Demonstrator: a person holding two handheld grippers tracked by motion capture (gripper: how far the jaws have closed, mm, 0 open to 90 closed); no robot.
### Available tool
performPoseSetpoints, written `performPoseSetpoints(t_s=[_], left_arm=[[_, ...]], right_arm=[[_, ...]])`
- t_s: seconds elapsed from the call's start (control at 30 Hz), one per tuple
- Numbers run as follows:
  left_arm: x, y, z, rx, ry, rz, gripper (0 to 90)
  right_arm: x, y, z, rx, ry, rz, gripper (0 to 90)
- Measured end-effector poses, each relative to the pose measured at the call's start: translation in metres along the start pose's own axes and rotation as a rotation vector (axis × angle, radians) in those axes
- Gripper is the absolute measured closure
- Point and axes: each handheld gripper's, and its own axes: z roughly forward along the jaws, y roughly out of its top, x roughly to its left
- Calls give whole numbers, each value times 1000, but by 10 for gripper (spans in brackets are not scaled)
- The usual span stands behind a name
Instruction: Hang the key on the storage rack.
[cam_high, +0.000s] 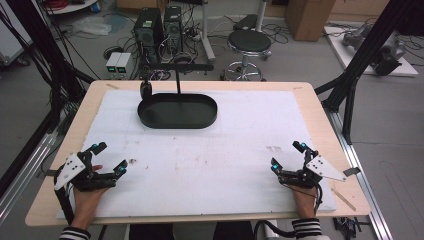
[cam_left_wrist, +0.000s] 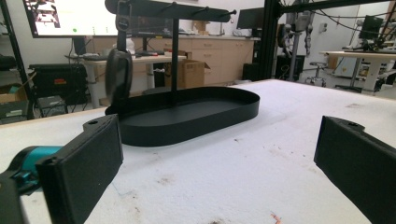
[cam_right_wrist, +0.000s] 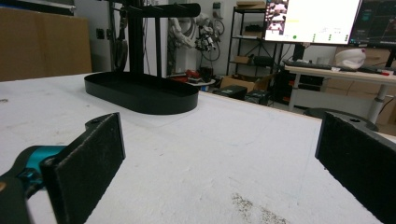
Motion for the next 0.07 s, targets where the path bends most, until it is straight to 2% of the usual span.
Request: performPoseSetpoints(t_s=[0.07], left_arm=[[0,0,0,1,1,3,17]], right_arm=[[0,0,0,1,-4,-3,4]])
